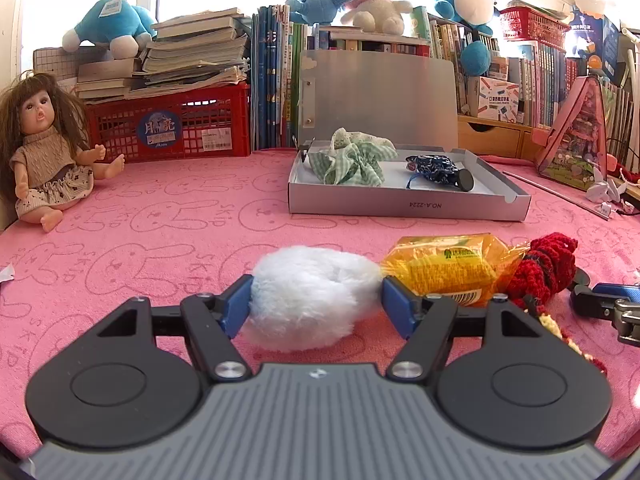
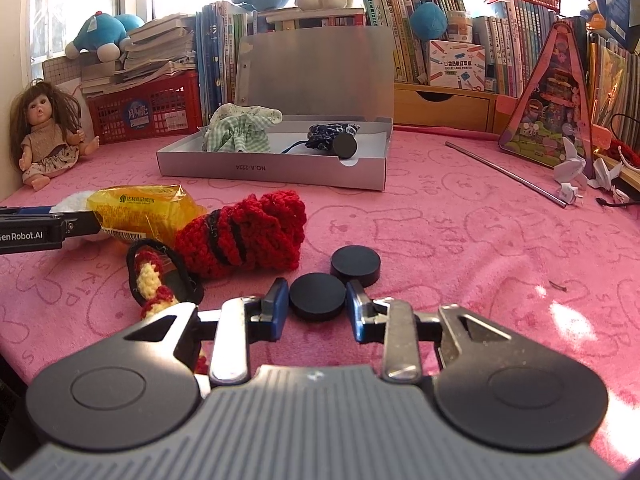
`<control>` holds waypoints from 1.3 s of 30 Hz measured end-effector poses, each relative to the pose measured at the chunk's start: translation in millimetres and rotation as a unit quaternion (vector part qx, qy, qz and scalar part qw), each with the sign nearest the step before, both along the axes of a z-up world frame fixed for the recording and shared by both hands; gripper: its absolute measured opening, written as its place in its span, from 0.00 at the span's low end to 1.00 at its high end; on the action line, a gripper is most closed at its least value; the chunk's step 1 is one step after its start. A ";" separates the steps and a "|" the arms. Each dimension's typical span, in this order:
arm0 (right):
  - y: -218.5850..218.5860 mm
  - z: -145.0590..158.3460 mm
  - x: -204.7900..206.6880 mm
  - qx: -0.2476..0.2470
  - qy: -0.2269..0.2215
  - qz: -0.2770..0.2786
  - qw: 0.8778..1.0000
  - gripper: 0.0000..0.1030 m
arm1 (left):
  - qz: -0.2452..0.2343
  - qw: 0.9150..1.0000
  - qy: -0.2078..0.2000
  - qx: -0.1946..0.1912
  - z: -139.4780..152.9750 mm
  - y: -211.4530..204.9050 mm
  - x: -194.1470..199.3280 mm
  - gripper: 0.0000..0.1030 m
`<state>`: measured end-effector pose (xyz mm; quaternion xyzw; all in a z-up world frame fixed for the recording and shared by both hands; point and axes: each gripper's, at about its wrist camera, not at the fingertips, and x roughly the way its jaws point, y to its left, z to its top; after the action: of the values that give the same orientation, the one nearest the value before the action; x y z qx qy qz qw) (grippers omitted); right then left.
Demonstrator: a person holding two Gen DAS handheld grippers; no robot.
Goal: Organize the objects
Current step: 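Grasp the white fluffy plush with the left gripper while the right gripper grasps a black puck, then carry the white plush and black puck over the white box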
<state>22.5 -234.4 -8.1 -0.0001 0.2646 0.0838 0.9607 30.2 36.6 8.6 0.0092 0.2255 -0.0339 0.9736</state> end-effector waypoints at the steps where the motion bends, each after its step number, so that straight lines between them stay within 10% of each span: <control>1: -0.9 1.3 0.4 0.001 -0.001 -0.001 1.000 0.35 | 0.001 1.000 -0.003 -0.001 2.2 0.7 -0.6 0.71; 10: -5.5 10.0 4.3 0.000 -0.015 -0.010 1.000 0.35 | 0.010 1.000 -0.008 -0.010 11.3 5.3 1.2 0.50; 26: -6.3 6.0 5.8 0.002 -0.003 -0.016 1.000 0.35 | -0.005 0.999 0.025 -0.028 -4.1 7.2 20.7 0.71; 30: -6.9 5.5 6.4 0.004 -0.001 -0.016 1.000 0.35 | -0.014 0.998 0.033 -0.053 -3.7 9.7 20.3 0.53; 39: -5.8 9.3 8.5 0.003 -0.008 -0.016 1.000 0.35 | -0.003 0.999 0.022 -0.040 4.9 6.9 17.0 0.45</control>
<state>31.0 -240.2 1.2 0.0062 0.2563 0.0692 0.9641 47.2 43.5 13.5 -0.0294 0.2457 -0.0462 0.9678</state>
